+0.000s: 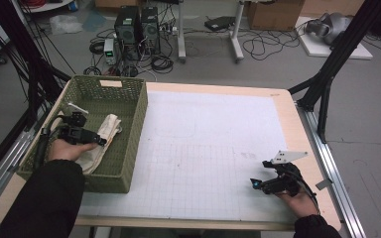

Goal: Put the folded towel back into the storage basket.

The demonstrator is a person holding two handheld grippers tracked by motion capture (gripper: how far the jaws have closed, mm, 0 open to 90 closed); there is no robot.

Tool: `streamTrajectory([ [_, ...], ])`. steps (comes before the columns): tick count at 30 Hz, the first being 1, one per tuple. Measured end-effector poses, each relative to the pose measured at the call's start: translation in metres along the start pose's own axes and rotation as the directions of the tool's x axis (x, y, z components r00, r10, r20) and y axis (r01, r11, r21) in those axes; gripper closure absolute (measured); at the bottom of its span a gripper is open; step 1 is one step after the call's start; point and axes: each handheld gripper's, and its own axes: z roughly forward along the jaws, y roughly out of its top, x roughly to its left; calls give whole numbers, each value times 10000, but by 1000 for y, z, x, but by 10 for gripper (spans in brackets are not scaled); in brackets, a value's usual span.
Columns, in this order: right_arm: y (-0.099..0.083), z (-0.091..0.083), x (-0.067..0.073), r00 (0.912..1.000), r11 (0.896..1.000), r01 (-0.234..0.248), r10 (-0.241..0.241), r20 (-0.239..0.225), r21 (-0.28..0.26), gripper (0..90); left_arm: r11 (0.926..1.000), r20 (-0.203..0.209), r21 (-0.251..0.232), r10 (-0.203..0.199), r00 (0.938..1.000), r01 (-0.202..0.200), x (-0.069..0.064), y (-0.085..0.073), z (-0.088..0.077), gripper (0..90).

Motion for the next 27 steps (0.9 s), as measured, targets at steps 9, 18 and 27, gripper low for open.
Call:
streamTrajectory([
  [9, 1, 2, 2, 10000, 9999, 84, -84, -17, 77, 115, 9826, -1470, 765, 1788, 9728, -1691, -18, 11, 14, 487],
  [18, 0, 5, 2, 9999, 9998, 123, -122, -91, 137, 115, 9700, -983, 978, 2319, 9678, -2225, -17, 11, 27, 563],
  [27, 0, 4, 2, 9999, 9998, 107, -106, -70, 160, 115, 9380, -1181, 2374, 2858, 9510, -2524, -21, 7, 44, 808],
])
